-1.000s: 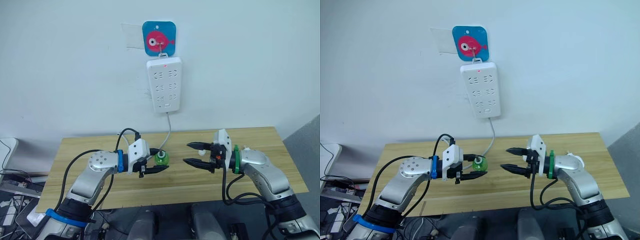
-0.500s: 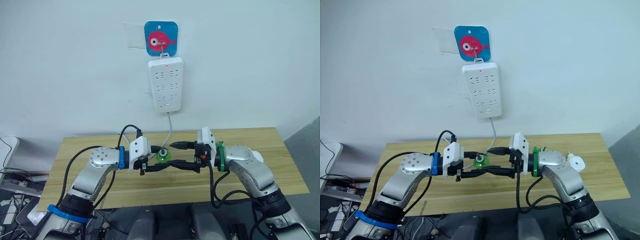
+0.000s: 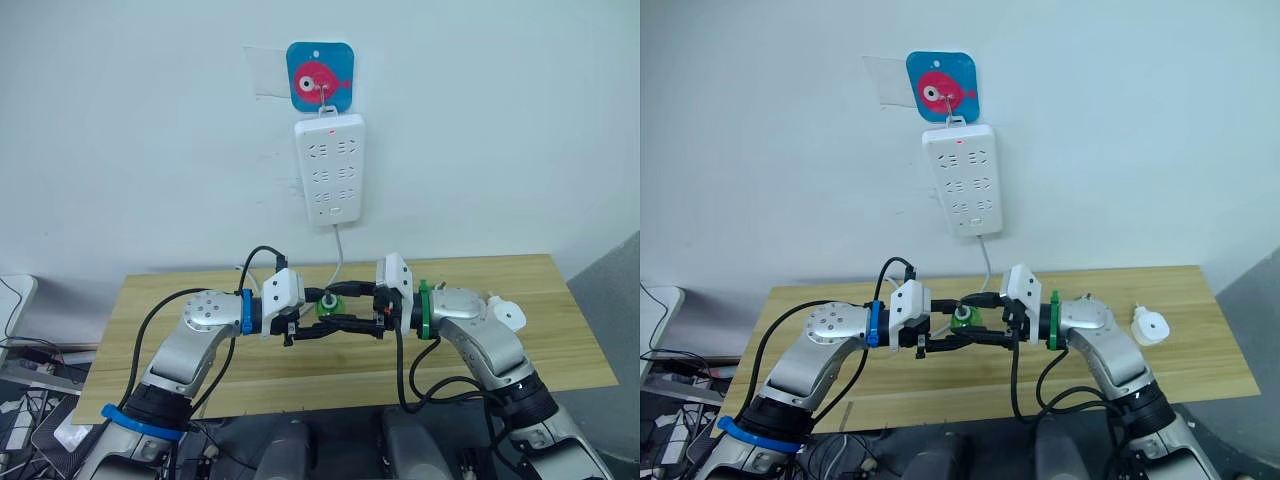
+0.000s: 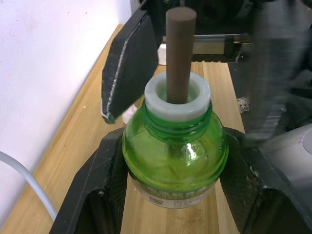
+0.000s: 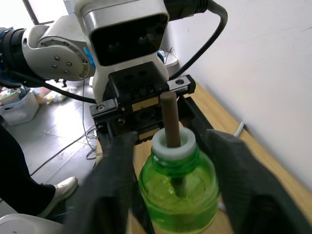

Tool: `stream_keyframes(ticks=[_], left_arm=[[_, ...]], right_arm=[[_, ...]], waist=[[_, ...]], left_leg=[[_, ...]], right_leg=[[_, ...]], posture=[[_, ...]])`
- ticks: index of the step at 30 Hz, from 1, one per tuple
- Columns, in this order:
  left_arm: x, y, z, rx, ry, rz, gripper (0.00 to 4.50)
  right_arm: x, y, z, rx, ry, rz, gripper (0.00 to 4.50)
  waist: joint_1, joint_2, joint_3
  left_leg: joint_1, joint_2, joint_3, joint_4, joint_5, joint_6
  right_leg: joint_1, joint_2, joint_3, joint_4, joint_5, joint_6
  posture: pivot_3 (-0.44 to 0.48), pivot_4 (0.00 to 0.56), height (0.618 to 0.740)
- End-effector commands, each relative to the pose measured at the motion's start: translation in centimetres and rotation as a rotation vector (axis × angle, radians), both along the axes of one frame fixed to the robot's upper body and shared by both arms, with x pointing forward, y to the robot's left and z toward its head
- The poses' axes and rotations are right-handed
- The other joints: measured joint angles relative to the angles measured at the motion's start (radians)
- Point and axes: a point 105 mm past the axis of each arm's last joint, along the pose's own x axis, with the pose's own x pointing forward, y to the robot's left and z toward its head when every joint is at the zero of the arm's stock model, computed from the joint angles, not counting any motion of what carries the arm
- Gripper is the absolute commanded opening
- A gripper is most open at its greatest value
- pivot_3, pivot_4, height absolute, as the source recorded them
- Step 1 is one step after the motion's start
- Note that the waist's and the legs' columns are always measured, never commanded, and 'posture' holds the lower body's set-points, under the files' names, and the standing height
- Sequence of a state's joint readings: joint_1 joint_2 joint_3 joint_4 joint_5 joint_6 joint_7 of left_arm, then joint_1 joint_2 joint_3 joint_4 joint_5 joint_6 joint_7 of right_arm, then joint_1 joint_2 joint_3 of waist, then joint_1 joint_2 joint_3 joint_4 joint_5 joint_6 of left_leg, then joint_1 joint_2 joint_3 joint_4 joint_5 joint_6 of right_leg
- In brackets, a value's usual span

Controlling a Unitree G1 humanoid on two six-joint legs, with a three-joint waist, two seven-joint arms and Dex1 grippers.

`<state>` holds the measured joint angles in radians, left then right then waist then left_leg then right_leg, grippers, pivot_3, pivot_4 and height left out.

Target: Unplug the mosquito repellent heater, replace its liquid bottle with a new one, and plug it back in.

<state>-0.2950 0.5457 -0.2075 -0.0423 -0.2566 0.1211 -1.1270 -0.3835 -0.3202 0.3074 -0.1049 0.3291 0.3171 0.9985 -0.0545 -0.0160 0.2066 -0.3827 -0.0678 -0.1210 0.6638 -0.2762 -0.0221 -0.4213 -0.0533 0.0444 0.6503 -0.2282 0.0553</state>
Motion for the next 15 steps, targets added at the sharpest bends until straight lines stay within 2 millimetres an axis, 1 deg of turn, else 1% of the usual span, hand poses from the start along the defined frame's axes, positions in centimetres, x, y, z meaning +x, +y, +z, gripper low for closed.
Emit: stream_keyframes(ticks=[1,2,7,10,12,15], left_arm=[[-0.2,-0.6,1.3,-0.044,-0.031,-0.017,2.26],[-0.2,-0.6,1.4,-0.045,-0.030,-0.017,2.26],[-0.1,-0.5,1.5,-0.047,-0.029,-0.015,2.26],[0.0,-0.4,1.7,-0.073,0.001,0.004,2.26],[-0.2,-0.3,1.9,-0.101,0.036,0.014,2.98],[-0.1,-0.3,2.8,-0.175,0.063,0.059,3.90]], right_arm=[[0.1,0.5,0.5,0.000,-0.064,0.006,1.10],[0.1,0.5,0.4,-0.003,-0.071,0.008,0.84],[0.0,0.4,0.7,-0.002,-0.087,0.016,0.85],[0.2,0.0,2.0,0.070,-0.037,-0.014,0.85],[0.7,-0.7,2.7,0.129,0.021,-0.077,0.85],[1.8,-2.0,3.0,0.200,0.110,-0.196,0.85]], waist=[[0.000,0.000,0.000],[0.000,0.000,0.000],[0.000,0.000,0.000],[0.000,0.000,0.000],[0.000,0.000,0.000],[0.000,0.000,0.000]], left_leg=[[0.000,0.000,0.000,0.000,0.000,0.000],[0.000,0.000,0.000,0.000,0.000,0.000],[0.000,0.000,0.000,0.000,0.000,0.000],[0.000,0.000,0.000,0.000,0.000,0.000],[0.000,0.000,0.000,0.000,0.000,0.000],[0.000,0.000,0.000,0.000,0.000,0.000]], right_leg=[[0.000,0.000,0.000,0.000,0.000,0.000],[0.000,0.000,0.000,0.000,0.000,0.000],[0.000,0.000,0.000,0.000,0.000,0.000],[0.000,0.000,0.000,0.000,0.000,0.000],[0.000,0.000,0.000,0.000,0.000,0.000],[0.000,0.000,0.000,0.000,0.000,0.000]], posture=[[-0.053,0.173,0.740],[-0.051,0.173,0.740],[-0.051,0.174,0.740],[-0.053,0.174,0.740],[-0.056,0.173,0.740],[-0.066,0.174,0.740]])
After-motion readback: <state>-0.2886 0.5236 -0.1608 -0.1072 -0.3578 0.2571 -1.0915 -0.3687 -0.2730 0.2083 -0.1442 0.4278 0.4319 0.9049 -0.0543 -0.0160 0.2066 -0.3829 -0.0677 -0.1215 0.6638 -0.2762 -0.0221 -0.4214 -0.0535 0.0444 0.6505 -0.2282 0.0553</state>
